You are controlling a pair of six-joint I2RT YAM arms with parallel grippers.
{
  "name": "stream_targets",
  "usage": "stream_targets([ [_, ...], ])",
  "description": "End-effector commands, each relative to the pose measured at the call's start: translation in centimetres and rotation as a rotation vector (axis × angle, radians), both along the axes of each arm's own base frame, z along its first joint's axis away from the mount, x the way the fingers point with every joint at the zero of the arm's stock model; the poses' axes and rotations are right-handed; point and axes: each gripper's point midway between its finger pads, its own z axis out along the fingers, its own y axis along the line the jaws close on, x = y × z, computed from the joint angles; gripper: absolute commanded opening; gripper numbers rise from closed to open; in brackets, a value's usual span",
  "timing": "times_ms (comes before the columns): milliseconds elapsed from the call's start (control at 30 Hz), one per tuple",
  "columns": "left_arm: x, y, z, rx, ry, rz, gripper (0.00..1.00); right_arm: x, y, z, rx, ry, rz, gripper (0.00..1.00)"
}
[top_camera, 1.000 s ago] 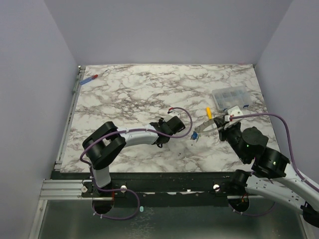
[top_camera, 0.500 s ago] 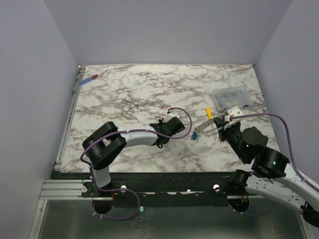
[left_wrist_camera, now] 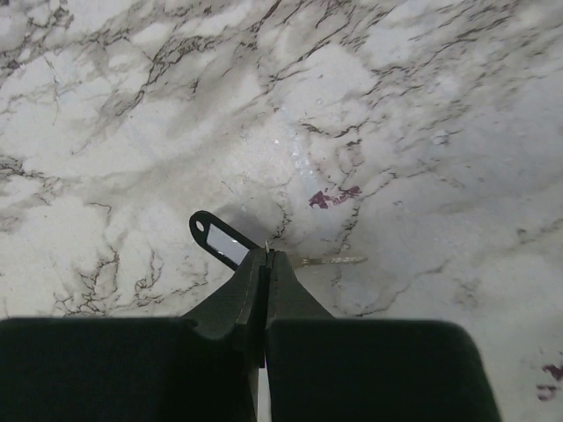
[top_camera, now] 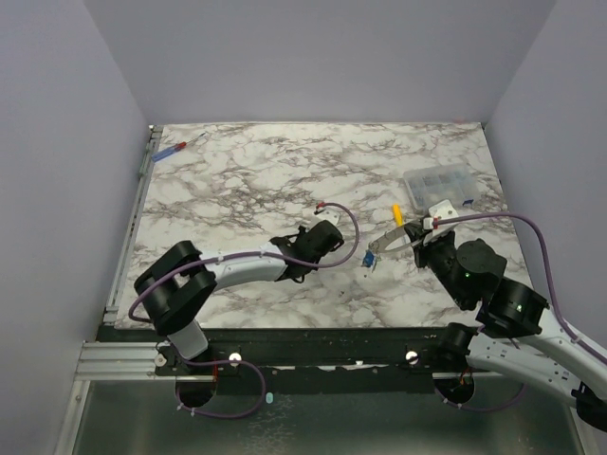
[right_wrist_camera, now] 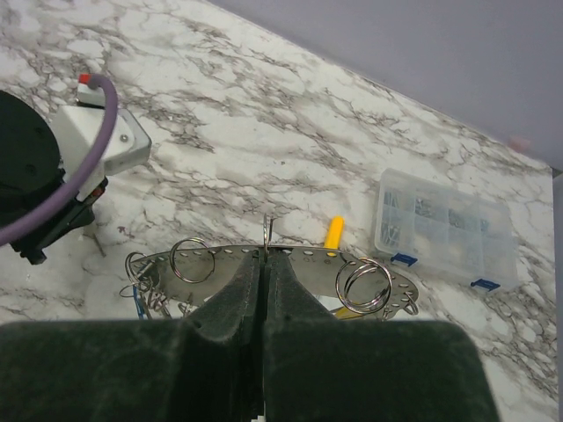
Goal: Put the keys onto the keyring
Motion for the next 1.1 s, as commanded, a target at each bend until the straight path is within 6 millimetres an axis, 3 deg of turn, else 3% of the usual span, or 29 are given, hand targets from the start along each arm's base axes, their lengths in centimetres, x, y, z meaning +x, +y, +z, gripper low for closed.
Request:
stream_targets([
  [0,-1.8,-2.7,4.7,-0.167,0.013,-0.185,0.0,0.0,0.0,2.6,0.037,-0.046,0.013,0.01],
  [367,-4.8,-3.5,10.8,-0.35,-0.067,-0.408,0.0,-0.8,1.1,3.6,0.052,-0.087,0.105,0.01],
  [500,-4.0,-1.8,12.2,-0.34,-0.14,-0.34,0.0,-0.9,1.4,3.8,0.051,-0.093,0.128,0.0],
  [533,-3.9,-1.4,12.1,-0.327,-0.142,-0.326,0.09,-0.9,1.4,3.6,0.048,-0.09,0.127,0.01],
  [600,-3.9,-0.9,11.2,-0.312,-0.125,-0.292,0.36,-0.8,1.4,3.2,0.043,-0.081,0.124,0.01],
  [667,-4.5,-1.1,9.9,-0.301,-0.075,-0.307,0.5,-0.8,1.4,2.8,0.04,-0.071,0.118,0.01],
  [867,-2.9,-0.2,5.6,-0.228,-0.011,-0.081,0.51,-0.3,0.2,2.0,0.043,-0.041,0.032,0.01],
  [1067,-2.3,-1.7,3.1,-0.226,0.033,0.111,0.48,0.1,-1.9,1.8,0.031,-0.039,-0.083,0.01],
])
